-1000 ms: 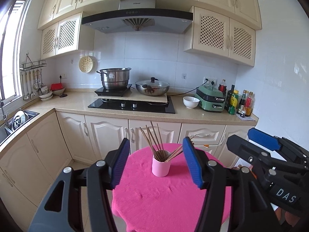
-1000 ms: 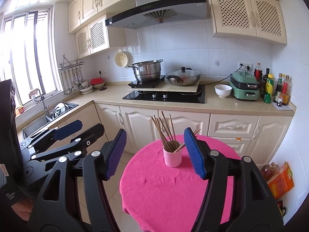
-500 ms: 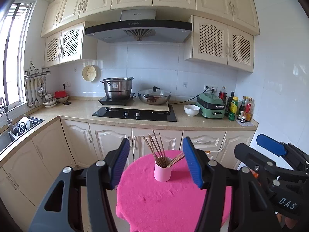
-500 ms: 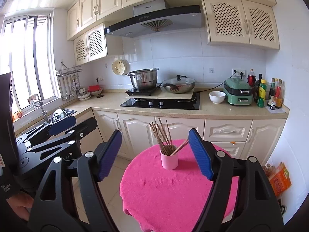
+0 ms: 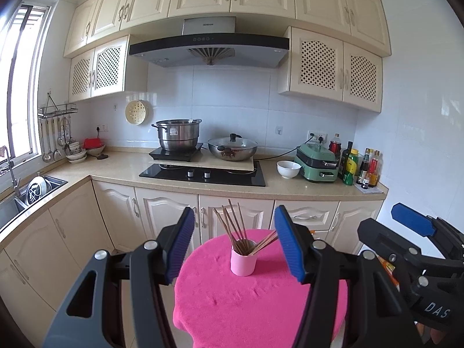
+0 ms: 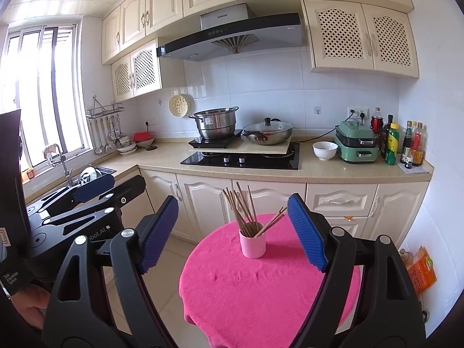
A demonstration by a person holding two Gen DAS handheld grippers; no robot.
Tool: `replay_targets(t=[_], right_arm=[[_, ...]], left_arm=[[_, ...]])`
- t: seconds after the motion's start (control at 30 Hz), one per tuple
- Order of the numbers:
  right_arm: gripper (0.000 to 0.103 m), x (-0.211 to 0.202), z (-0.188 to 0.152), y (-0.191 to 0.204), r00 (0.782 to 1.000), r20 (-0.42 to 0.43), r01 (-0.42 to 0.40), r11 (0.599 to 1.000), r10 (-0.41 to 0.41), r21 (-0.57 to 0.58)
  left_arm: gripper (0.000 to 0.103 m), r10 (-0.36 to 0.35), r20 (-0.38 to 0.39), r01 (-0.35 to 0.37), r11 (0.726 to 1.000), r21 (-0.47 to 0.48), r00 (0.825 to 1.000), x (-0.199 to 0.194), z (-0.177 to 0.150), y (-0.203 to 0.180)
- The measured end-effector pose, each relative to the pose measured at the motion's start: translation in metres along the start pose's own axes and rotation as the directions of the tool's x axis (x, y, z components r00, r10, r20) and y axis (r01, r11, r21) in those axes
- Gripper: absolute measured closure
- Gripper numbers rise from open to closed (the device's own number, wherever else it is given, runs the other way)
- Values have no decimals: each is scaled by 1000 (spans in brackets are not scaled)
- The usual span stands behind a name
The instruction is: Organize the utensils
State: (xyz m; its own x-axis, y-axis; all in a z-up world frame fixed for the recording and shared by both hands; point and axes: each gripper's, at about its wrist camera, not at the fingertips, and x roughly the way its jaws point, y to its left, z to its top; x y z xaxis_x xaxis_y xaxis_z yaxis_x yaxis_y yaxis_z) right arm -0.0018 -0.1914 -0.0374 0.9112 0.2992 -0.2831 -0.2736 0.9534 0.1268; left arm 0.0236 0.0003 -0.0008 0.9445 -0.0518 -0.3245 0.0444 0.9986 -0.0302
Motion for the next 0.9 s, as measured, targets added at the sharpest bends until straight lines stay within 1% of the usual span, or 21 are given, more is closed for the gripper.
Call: replay_targets(t=[0.33,0.67,0.9], right_arm=[[24,2,-1,-2,1000,-5,-5,1000,5,9],[24,9,1,0,1000,-17,-13,1000,13,9],[24,13,1,0,1000,-25,-12,1000,13,11]], left_arm=[[46,7,9,-7,1000,23,1000,1,-1,-6],[46,24,23,-25,999,36,999,5,1,-4],[46,24,24,-25,999,42,999,7,2,-4]])
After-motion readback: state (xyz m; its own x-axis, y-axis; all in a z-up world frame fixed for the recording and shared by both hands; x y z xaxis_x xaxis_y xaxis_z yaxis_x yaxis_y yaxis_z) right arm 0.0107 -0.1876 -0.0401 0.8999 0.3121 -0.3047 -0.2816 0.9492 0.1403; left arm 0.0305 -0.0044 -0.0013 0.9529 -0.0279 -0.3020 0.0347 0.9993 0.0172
